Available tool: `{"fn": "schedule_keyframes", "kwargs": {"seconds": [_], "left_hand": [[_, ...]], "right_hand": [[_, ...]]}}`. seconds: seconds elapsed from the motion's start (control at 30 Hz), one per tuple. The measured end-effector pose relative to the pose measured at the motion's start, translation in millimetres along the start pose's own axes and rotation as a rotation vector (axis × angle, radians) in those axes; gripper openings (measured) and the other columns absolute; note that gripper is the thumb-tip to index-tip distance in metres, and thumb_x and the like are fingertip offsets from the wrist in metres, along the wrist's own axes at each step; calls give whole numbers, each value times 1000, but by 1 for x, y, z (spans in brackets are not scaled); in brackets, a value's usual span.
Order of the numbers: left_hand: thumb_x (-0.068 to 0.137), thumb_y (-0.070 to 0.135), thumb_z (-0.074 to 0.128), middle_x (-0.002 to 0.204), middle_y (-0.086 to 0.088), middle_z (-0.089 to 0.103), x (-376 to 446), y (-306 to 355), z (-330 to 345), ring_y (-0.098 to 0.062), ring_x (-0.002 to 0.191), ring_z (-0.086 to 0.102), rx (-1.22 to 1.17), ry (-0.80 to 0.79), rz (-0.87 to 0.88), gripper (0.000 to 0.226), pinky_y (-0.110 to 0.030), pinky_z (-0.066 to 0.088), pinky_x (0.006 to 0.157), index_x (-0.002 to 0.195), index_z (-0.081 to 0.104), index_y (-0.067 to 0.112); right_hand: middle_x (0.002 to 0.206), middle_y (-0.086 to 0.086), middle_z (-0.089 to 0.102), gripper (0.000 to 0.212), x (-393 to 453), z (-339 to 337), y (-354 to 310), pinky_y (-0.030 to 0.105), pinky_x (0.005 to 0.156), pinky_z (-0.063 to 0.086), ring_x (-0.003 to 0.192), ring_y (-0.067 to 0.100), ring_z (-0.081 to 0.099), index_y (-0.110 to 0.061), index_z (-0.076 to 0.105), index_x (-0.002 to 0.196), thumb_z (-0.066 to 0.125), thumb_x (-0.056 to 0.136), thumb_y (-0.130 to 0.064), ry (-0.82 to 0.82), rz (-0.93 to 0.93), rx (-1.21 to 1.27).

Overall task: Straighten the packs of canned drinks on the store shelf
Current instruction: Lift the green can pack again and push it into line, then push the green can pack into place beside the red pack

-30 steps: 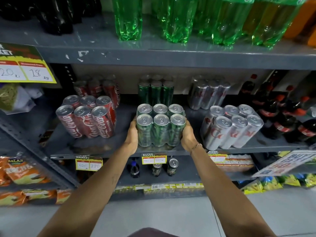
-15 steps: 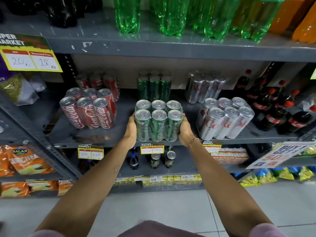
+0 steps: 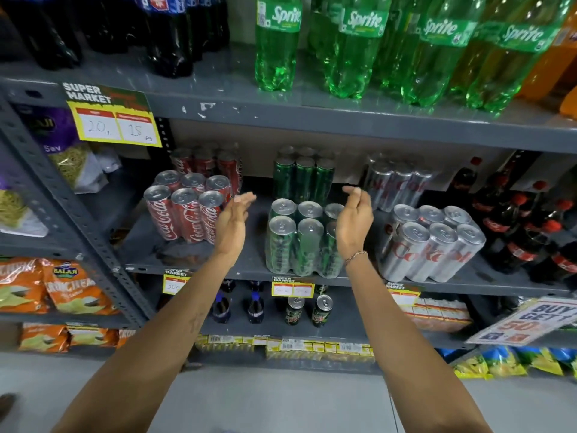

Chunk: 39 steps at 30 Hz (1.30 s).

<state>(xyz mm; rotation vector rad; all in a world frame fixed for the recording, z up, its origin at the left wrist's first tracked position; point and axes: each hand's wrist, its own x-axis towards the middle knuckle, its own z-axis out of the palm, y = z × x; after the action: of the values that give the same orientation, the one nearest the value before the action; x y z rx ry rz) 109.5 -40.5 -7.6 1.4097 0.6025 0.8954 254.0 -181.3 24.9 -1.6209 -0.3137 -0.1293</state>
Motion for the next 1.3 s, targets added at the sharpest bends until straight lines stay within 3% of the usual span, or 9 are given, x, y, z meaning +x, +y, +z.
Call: {"fn": "schedule_keyframes", "kwargs": {"seconds": [0.23,0.37,0.47,0.53,0.6,0.7,0.8,1.03,1.3], "left_hand": [[101,23,39,126,-18,62,43,32,-76,-24,118,57,39,142,169,31,-29,44,103,118,59,5],[98,10,41,133,-10,54,81,25,-135,-16,119,50,147,367,193,34,3,36,85,130,51,2],[101,17,34,154,-8,32,106,10,-172,-21,137,38,105,465,10,46,-13,29,100,147,29,8],[102,28,31,159,-6,21,116,-2,-187,-24,141,32,15,472,-166,51,-31,25,114,150,18,15],[102,36,30,159,-7,23,122,-14,-198,-28,143,26,-7,498,-318,53,-41,22,118,150,22,17],[98,49,31,145,-8,45,120,-33,-204,-27,133,41,5,346,-405,54,-41,33,110,141,42,18],[95,58,26,120,-10,63,109,-36,-199,-26,104,61,-78,57,-486,63,-38,48,92,128,57,14],[96,54,20,63,15,73,97,-41,-203,4,53,67,-23,40,-469,53,-13,47,44,86,65,28],[91,59,31,69,7,77,71,-49,-210,-14,80,69,-110,33,-543,54,-32,52,68,81,71,24]], "right_hand": [[84,5,57,33,-64,87,-34,19,63,37,64,7,46,-13,65,97,34,102,-22,-303,-119,104],[99,0,60,32,-86,144,-32,5,67,35,84,8,52,-8,61,109,34,102,-24,-424,-50,61],[127,8,56,44,-91,182,-18,15,88,35,107,12,49,-10,47,132,29,102,-37,-510,157,34],[151,6,37,61,-90,202,-7,29,110,29,130,17,41,-13,29,147,21,100,-50,-535,347,101],[146,-7,36,69,-90,215,6,32,110,30,124,16,47,-21,26,148,11,94,-62,-537,540,279],[122,-13,51,66,-93,221,20,29,84,47,89,9,61,-35,57,116,8,89,-70,-541,670,430],[127,10,63,67,-97,229,32,33,76,54,88,14,69,-27,66,101,13,92,-67,-610,663,409],[103,5,69,66,-105,227,29,36,72,53,85,21,67,-18,66,98,16,95,-61,-513,764,411],[74,2,77,63,-125,203,40,36,68,53,79,19,69,-17,68,92,19,96,-58,-501,802,432]]}}
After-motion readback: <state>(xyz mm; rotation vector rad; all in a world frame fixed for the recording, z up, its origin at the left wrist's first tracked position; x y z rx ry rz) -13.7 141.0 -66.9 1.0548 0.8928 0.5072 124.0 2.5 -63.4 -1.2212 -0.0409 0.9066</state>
